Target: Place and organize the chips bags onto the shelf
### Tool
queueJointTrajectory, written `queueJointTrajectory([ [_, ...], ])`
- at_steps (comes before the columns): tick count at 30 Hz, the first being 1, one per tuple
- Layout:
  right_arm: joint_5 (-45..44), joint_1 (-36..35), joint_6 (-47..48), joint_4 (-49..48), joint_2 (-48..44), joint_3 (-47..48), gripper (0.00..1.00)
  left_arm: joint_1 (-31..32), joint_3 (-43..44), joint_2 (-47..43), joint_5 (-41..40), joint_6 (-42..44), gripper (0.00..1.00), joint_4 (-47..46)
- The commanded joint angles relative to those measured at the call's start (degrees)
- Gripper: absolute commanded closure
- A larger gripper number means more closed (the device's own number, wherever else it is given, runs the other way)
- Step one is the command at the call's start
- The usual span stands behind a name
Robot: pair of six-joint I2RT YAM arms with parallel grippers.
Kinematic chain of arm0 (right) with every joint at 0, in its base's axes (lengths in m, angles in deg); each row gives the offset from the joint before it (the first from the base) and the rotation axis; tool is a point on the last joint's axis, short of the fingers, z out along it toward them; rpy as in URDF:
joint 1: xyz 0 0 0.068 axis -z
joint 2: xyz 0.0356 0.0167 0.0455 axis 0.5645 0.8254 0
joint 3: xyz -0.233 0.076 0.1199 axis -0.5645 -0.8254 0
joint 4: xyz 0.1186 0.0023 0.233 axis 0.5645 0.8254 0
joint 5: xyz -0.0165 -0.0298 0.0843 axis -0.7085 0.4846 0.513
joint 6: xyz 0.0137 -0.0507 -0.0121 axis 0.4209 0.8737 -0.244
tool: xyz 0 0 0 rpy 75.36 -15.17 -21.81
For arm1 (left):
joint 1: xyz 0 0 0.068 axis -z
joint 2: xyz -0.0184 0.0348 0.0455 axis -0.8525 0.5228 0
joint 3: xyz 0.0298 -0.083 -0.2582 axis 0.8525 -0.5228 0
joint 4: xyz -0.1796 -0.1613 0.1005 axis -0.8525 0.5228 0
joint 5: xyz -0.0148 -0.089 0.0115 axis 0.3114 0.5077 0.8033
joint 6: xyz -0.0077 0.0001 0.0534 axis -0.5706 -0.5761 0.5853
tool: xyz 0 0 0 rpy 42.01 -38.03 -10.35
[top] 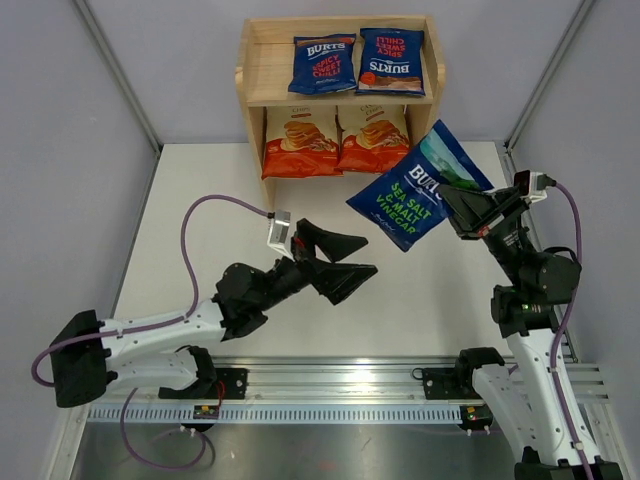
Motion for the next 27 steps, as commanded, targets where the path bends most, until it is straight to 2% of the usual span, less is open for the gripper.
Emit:
queueJointTrajectory([
  [1,-6.39,-0.57,-5.01,-3.25,-2.88,0.81,0.98,0.35,2.26,3.88,-2.91,1.02,0.01,-16.65],
  [9,-6.04,-0.57,-9.32,2.37,-6.57,0.37,0.98,0.43,8.33,15.22,0.45,-1.61,0.01,-29.76],
  [14,-6.04,-0.57,-9.24,5.72,-8.77,-0.16,0.98,0.61,10.27,17.52,2.99,-1.7,0.01,-34.68],
  [17,-5.95,-0.57,-9.15,6.34,-9.83,-1.65,0.99,0.87,11.15,18.66,4.4,-1.97,0.05,-36.88],
  [18,-5.78,-0.57,-9.32,6.34,-10.01,-1.91,0.99,0.96,11.06,18.84,4.58,-2.05,0.11,-37.41],
  [22,-6.56,-0.57,-9.59,6.6,-11.06,-4.55,0.99,1.49,11.59,18.66,4.06,-1.7,0.26,-37.33],
  [27,-6.83,-0.57,-8.01,7.65,-11.15,-5.34,0.99,1.93,10.98,17.17,1.87,-0.65,0.34,-36.1],
])
